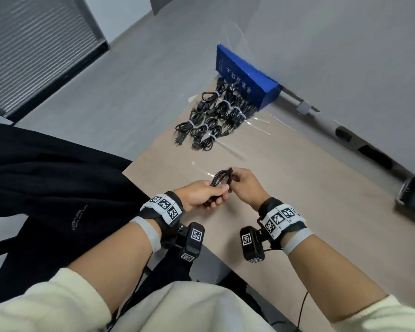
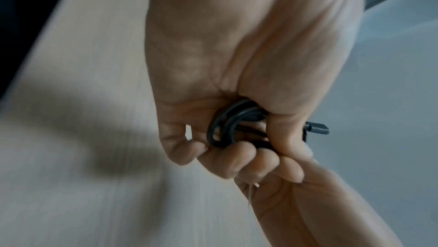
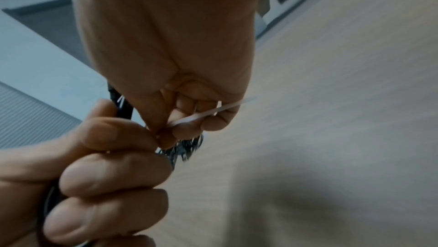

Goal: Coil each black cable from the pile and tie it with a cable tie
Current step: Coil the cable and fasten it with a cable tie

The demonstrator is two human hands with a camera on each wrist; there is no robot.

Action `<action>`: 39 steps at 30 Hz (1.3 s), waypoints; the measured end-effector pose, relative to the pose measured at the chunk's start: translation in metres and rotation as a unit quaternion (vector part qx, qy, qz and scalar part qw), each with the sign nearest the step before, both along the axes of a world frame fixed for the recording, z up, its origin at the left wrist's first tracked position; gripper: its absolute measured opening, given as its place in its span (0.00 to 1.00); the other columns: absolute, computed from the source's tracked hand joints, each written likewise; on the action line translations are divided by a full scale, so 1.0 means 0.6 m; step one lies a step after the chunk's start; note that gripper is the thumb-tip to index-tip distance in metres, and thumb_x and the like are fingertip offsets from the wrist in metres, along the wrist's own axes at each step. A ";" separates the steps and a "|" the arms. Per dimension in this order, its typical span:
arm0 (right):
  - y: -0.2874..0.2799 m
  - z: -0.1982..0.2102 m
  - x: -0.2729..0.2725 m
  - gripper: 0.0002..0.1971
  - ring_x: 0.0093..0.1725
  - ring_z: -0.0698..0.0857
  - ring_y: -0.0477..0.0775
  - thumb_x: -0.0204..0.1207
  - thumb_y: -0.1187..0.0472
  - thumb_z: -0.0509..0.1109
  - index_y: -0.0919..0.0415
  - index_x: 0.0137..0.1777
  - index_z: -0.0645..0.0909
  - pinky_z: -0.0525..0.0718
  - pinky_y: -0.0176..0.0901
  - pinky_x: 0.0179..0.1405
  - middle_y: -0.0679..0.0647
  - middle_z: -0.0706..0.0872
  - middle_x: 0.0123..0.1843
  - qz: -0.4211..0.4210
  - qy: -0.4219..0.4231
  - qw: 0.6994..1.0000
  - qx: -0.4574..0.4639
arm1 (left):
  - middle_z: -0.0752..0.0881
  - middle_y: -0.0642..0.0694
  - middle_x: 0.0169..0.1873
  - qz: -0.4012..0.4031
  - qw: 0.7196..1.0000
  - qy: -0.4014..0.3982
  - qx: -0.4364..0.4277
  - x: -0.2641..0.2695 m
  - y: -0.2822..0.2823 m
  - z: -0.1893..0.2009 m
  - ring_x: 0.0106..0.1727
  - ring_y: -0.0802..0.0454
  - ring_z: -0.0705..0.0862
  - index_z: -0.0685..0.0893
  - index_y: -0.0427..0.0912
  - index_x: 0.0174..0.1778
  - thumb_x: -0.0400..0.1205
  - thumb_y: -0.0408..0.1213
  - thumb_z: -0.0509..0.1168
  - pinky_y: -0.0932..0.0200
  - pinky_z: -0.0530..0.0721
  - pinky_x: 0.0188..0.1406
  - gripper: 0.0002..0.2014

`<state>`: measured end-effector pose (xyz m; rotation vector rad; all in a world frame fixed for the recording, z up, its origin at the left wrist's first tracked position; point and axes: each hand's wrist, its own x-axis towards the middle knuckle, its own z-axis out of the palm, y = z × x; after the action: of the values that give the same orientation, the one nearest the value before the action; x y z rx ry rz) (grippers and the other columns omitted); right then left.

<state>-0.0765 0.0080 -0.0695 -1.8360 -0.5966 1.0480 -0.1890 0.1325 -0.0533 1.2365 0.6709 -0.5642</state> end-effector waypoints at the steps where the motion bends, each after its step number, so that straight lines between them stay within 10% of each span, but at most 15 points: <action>1: -0.019 0.019 0.005 0.16 0.33 0.77 0.48 0.75 0.81 0.61 0.61 0.40 0.84 0.77 0.33 0.34 0.49 0.84 0.33 -0.009 0.004 1.000 0.010 | 0.77 0.52 0.26 -0.013 1.000 -0.006 -0.011 0.010 -0.014 0.007 0.26 0.57 0.73 0.81 0.45 0.38 0.90 0.46 0.59 0.64 0.70 0.28 0.17; 11: -0.171 0.122 0.048 0.13 0.31 0.76 0.44 0.77 0.78 0.63 0.62 0.44 0.84 0.74 0.35 0.33 0.54 0.79 0.32 -0.088 -0.007 0.996 0.030 | 0.69 0.52 0.22 -0.074 0.993 -0.085 0.023 0.103 -0.105 0.080 0.23 0.58 0.65 0.79 0.48 0.52 0.88 0.45 0.64 0.63 0.61 0.27 0.05; 19: -0.229 0.153 0.048 0.10 0.31 0.77 0.52 0.80 0.71 0.68 0.57 0.44 0.84 0.77 0.39 0.33 0.69 0.90 0.46 -0.128 -0.049 0.990 -0.015 | 0.68 0.52 0.23 -0.046 0.992 -0.114 0.027 0.147 -0.134 0.105 0.23 0.57 0.63 0.87 0.39 0.63 0.91 0.40 0.57 0.62 0.63 0.27 0.15; 29: -0.242 0.216 0.065 0.06 0.36 0.88 0.49 0.81 0.68 0.69 0.61 0.52 0.87 0.80 0.33 0.40 0.53 0.91 0.40 -0.160 -0.092 0.983 0.020 | 0.71 0.52 0.22 -0.106 0.987 -0.026 0.120 0.176 -0.118 0.109 0.24 0.56 0.63 0.87 0.36 0.60 0.90 0.37 0.57 0.64 0.64 0.23 0.15; 35: -0.212 0.199 0.073 0.07 0.35 0.79 0.50 0.80 0.60 0.72 0.53 0.53 0.92 0.81 0.53 0.41 0.54 0.85 0.36 -0.111 -0.178 0.978 0.014 | 0.69 0.53 0.21 -0.177 0.975 -0.027 0.134 0.189 -0.126 0.129 0.24 0.56 0.63 0.88 0.39 0.55 0.90 0.39 0.58 0.64 0.63 0.24 0.14; 39: -0.198 0.208 0.072 0.18 0.33 0.81 0.43 0.79 0.69 0.71 0.53 0.66 0.85 0.83 0.42 0.41 0.50 0.83 0.32 -0.076 -0.163 0.983 0.029 | 0.70 0.52 0.22 -0.204 0.969 -0.033 0.137 0.193 -0.123 0.137 0.24 0.57 0.63 0.88 0.36 0.55 0.89 0.37 0.57 0.64 0.61 0.24 0.14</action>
<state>-0.0333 -0.1106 0.0552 -1.9827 -0.6585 0.6259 -0.0732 0.0588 0.0288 1.6645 0.4452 -0.7836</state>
